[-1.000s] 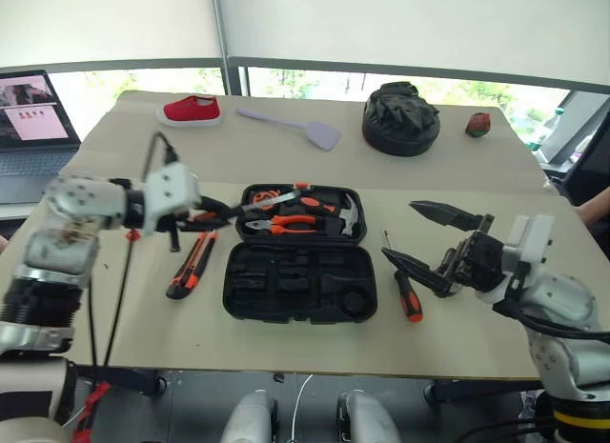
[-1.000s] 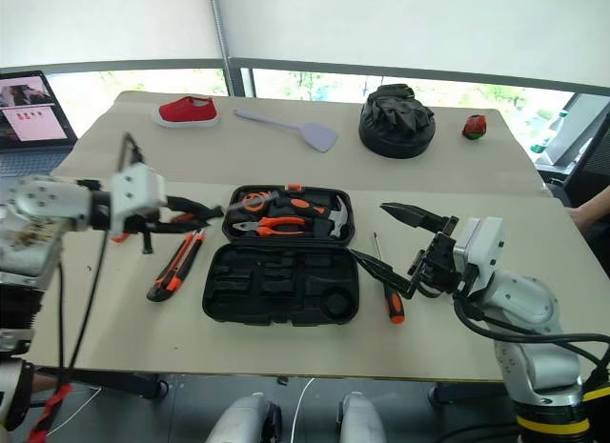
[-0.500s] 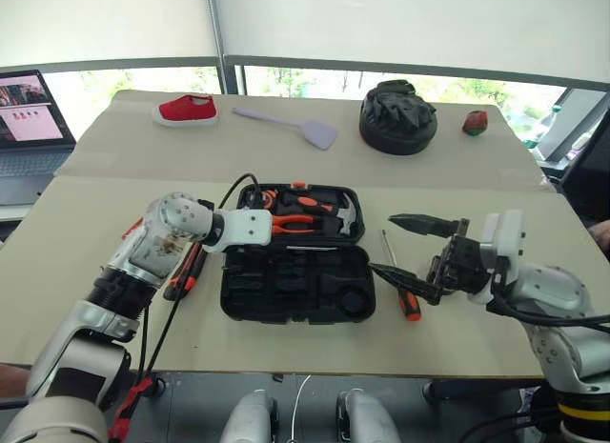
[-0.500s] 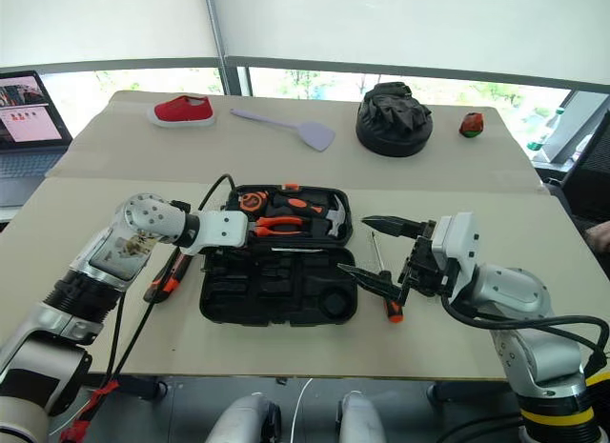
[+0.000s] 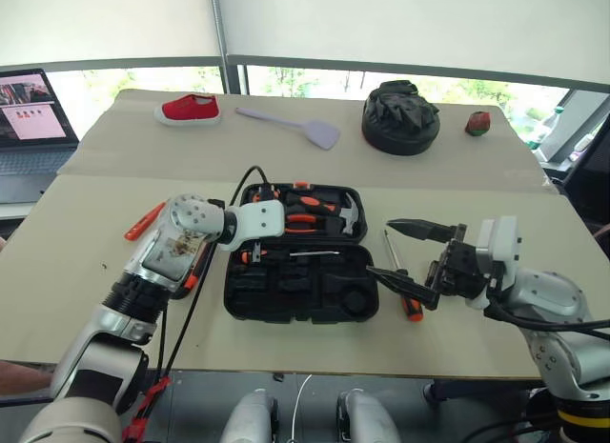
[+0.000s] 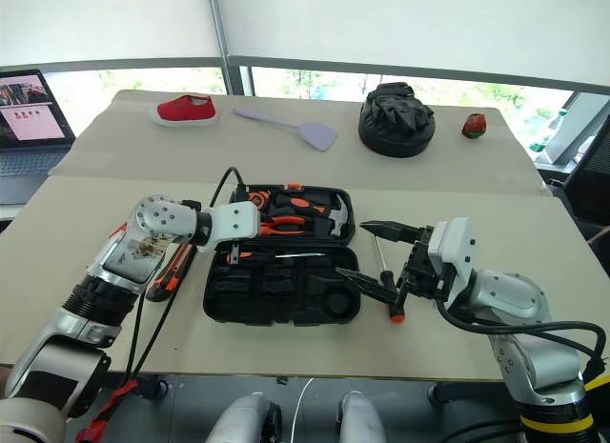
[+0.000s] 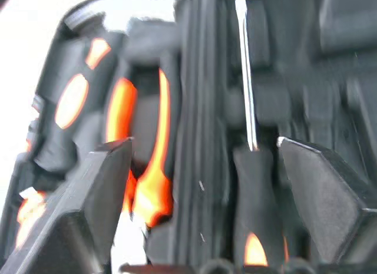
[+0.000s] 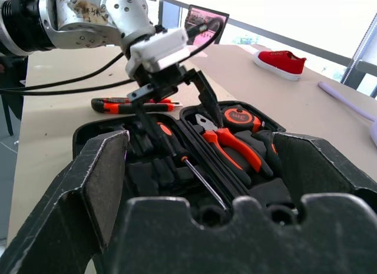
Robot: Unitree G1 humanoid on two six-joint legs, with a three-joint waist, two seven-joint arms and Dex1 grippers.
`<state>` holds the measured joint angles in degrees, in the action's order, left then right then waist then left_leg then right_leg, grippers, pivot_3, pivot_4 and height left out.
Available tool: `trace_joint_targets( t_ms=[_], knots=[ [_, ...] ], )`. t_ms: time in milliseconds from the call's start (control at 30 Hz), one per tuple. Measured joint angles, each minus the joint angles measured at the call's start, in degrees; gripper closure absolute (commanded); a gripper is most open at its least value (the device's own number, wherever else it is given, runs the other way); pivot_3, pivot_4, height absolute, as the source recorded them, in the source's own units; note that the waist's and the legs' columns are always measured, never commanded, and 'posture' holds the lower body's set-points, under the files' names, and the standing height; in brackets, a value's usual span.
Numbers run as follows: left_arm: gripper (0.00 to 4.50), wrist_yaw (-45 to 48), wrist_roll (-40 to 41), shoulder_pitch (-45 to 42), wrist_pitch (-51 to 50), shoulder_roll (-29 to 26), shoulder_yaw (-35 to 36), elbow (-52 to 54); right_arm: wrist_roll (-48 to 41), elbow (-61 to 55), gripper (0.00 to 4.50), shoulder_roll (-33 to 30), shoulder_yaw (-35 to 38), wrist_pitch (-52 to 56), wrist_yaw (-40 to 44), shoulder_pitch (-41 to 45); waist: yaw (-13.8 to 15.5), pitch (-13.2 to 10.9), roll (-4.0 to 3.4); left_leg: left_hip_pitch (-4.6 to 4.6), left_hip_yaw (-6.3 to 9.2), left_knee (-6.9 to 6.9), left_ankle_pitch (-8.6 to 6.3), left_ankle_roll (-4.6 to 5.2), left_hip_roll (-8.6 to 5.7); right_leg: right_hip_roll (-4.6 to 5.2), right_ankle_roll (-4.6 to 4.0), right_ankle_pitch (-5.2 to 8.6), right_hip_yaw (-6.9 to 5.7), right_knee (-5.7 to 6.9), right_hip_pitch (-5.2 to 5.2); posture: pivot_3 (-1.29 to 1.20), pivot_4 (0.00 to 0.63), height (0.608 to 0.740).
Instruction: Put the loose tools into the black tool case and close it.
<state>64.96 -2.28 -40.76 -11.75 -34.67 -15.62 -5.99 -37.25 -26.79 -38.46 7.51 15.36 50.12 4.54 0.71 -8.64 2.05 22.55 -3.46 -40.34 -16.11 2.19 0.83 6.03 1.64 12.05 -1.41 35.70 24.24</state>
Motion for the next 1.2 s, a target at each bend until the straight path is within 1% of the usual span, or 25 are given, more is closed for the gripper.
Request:
trace_joint_targets(
  t_ms=[67,167,200,233,267,300,367,433,633,733,800,833,900,933,967,1000,1100,1133,1167,1200],
  knots=[
    [2.24,-0.9,2.0,2.0,-2.6,0.8,1.9,0.8,-2.0,-0.1,0.00,2.4,0.7,0.9,-1.8,-0.5,-0.2,0.0,0.00,-0.08,-0.02,0.01,0.00,0.00,0.01,-0.02,-0.01,0.00,0.09,0.06,0.00,0.00,0.150,0.740],
    [3.36,-3.0,3.3,4.3,-5.9,2.9,2.5,0.5,-2.3,-0.1,0.00,2.5,1.1,1.3,-2.3,-0.6,-0.1,0.0,-0.01,-0.07,-0.02,0.00,0.00,0.00,-0.01,-0.02,0.00,0.00,0.11,0.06,0.00,0.00,0.150,0.740],
    [3.55,-3.4,3.5,4.9,-6.3,3.2,2.5,0.5,-2.3,-0.2,0.00,2.5,1.1,1.3,-2.3,-0.7,-0.1,0.0,-0.01,-0.08,-0.03,0.00,0.00,0.01,-0.01,-0.02,0.00,0.00,0.12,0.05,0.00,0.00,0.150,0.740],
    [4.07,-3.7,3.5,5.3,-6.7,3.3,2.4,0.5,-2.2,-0.2,0.00,2.5,1.1,1.3,-2.1,-0.9,-0.1,0.0,-0.01,-0.07,-0.03,0.00,-0.01,0.01,-0.01,-0.02,0.00,0.00,0.12,0.05,0.00,0.00,0.150,0.740],
    [4.36,-3.7,3.4,5.8,-7.1,3.3,2.2,0.5,-2.2,-0.2,0.00,2.5,1.1,1.3,-2.0,-1.0,0.0,0.0,-0.01,-0.08,-0.03,0.00,-0.01,0.01,-0.02,-0.02,0.00,0.00,0.12,0.05,0.00,0.00,0.150,0.740],
    [4.44,-3.8,3.2,6.2,-7.1,3.2,1.9,0.5,-2.2,-0.2,0.00,2.5,1.1,1.3,-2.0,-1.0,0.0,0.0,-0.01,-0.07,-0.03,0.01,-0.01,0.01,-0.02,-0.02,0.00,0.01,0.12,0.05,0.00,0.00,0.150,0.740],
    [4.44,-4.4,1.4,6.5,-4.6,2.4,0.4,0.4,-2.1,-0.2,0.00,2.5,1.1,1.3,-1.9,-1.0,0.0,0.0,-0.01,-0.10,-0.03,0.00,-0.01,0.01,-0.03,-0.02,0.00,0.00,0.13,0.05,-0.03,0.00,0.150,0.740],
    [4.44,-4.9,0.2,6.2,-4.5,2.5,-0.5,0.2,-2.0,-0.2,0.00,2.6,1.1,1.3,-1.9,-1.0,0.0,0.0,-0.01,-0.19,-0.04,0.01,-0.01,0.02,-0.03,-0.02,0.00,0.01,0.16,0.04,-0.12,0.00,0.150,0.740],
    [4.44,-5.2,-0.9,5.0,-5.4,3.8,-2.6,-1.3,-1.5,-0.1,0.00,3.1,1.0,1.3,-1.8,-1.3,0.2,0.1,-0.09,-0.27,-0.04,0.01,-0.02,0.03,-0.06,-0.02,0.05,0.03,0.28,0.05,-0.21,0.00,0.150,0.740],
    [4.44,-6.7,-1.9,4.9,-5.2,5.4,-3.1,-2.0,-0.5,-0.1,0.00,3.6,1.1,1.2,-2.6,-2.6,0.5,0.3,-0.17,-0.32,-0.04,0.01,-0.04,0.07,-0.12,-0.02,0.15,0.09,0.49,0.05,-0.29,0.00,0.150,0.740],
    [3.92,-7.2,-1.4,4.9,-4.6,5.9,-2.3,-2.5,0.0,-0.1,0.00,3.7,1.6,1.2,-3.1,-3.7,0.5,0.3,-0.18,-0.31,-0.05,0.00,-0.05,0.08,-0.13,-0.02,0.15,0.09,0.54,0.05,-0.27,0.00,0.150,0.740],
    [3.75,-7.0,0.0,5.5,-4.1,6.2,-1.4,-2.6,0.0,-0.2,0.00,3.7,2.6,1.2,-3.1,-4.8,0.6,0.3,-0.19,-0.31,-0.05,0.01,-0.05,0.08,-0.13,-0.02,0.15,0.09,0.55,0.05,-0.27,0.00,0.150,0.740],
    [3.01,-4.5,7.2,8.3,-2.6,7.4,3.8,-2.8,0.0,-1.0,0.00,2.6,6.5,1.2,-3.1,-10.1,0.6,0.3,-0.17,-0.12,-0.04,0.00,-0.05,0.09,-0.08,-0.03,0.15,0.09,0.55,0.07,-0.06,0.00,0.150,0.740],
    [2.72,-3.0,10.1,9.5,-1.2,7.0,6.2,-2.9,0.0,-1.1,0.00,2.1,8.5,1.3,-2.9,-12.7,0.5,0.3,-0.15,-0.07,-0.04,0.01,-0.06,0.09,-0.07,-0.05,0.14,0.09,0.55,0.06,0.00,0.00,0.150,0.740],
    [2.26,-1.3,12.6,10.3,0.7,6.3,8.4,-2.9,0.0,-1.3,0.00,1.8,10.2,1.2,-2.7,-15.1,0.3,0.2,-0.15,-0.06,-0.03,0.02,-0.06,0.09,-0.06,-0.06,0.13,0.09,0.55,0.07,0.02,0.00,0.150,0.740],
    [1.83,0.5,14.8,10.8,2.7,5.2,10.7,-2.9,0.0,-1.5,0.00,1.7,11.8,1.2,-2.4,-17.7,0.2,0.2,-0.15,-0.08,-0.03,0.03,-0.06,0.09,-0.04,-0.08,0.13,0.09,0.54,0.07,0.01,0.00,0.150,0.740],
    [0.84,4.8,18.6,12.6,6.4,1.6,14.7,-2.5,0.4,-2.2,0.00,2.1,14.9,0.3,-1.7,-23.3,-0.2,0.3,-0.22,-0.24,-0.11,0.07,-0.06,0.09,-0.03,-0.10,0.12,0.09,0.67,0.06,-0.10,0.00,0.150,0.740],
    [0.50,7.8,19.8,14.8,7.8,-1.0,15.4,-2.4,1.0,-2.7,0.00,2.7,16.7,-0.8,-1.6,-26.8,-0.3,0.3,-0.27,-0.34,-0.14,0.16,-0.07,0.10,-0.03,-0.10,0.12,0.10,0.71,0.04,-0.15,0.00,0.150,0.740],
    [0.22,10.1,20.6,16.7,8.5,-3.0,16.2,-2.5,1.6,-2.9,0.00,3.6,18.3,-1.8,-1.7,-29.3,-0.3,0.3,-0.28,-0.37,-0.17,0.23,-0.07,0.10,-0.03,-0.10,0.11,0.12,0.72,0.03,-0.14,0.00,0.150,0.740],
    [0.06,12.3,21.2,19.1,9.3,-5.0,17.0,-3.1,2.9,-2.9,0.00,4.9,20.1,-3.3,-1.7,-32.4,-0.3,0.3,-0.28,-0.37,-0.18,0.28,-0.07,0.10,-0.02,-0.10,0.11,0.14,0.71,0.02,-0.09,0.00,0.150,0.740]
  ],
)
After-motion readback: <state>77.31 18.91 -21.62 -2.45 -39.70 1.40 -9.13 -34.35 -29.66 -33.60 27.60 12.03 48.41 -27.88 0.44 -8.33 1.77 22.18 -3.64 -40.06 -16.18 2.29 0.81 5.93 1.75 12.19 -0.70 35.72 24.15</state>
